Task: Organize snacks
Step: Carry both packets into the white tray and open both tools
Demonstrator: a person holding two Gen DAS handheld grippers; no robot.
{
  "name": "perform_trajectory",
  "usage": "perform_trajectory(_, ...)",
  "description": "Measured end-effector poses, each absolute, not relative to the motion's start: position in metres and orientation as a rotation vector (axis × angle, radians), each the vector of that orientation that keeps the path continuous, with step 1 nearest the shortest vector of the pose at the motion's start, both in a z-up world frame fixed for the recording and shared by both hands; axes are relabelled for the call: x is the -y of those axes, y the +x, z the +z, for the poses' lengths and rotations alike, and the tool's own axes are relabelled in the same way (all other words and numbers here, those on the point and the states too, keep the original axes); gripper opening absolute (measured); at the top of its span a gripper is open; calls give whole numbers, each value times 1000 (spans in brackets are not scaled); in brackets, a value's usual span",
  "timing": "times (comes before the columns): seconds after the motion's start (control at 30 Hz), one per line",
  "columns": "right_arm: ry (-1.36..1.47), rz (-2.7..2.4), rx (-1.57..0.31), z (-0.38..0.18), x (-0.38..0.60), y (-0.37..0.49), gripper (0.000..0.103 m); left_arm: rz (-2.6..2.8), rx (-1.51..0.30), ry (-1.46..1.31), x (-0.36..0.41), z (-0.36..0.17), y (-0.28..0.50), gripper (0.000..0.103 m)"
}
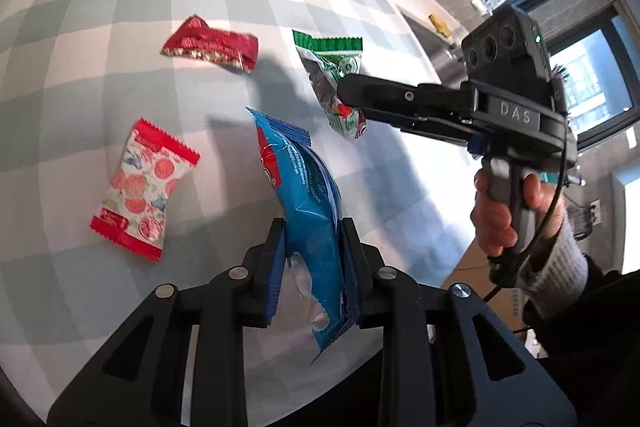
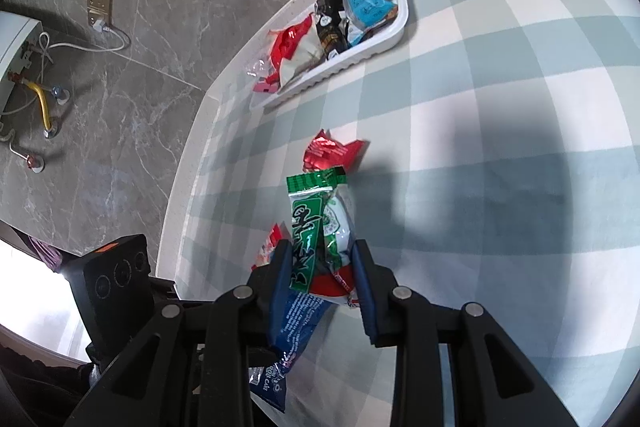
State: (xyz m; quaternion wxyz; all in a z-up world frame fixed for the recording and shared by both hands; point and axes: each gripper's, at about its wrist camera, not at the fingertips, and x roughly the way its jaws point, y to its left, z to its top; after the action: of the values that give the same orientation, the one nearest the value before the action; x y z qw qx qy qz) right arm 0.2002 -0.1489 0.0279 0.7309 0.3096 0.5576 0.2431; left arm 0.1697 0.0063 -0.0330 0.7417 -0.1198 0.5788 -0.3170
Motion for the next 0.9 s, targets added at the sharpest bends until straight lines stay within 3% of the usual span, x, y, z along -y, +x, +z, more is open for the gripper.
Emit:
perform_trajectory(0.4,748,537,-1170,46,153,246,33,-685,-1177,-355,-53,0,220,24)
perform_trajectory(0.9,748,506,-1133,48,128,346,33,-620,-1060,-353,-115,36,350,24)
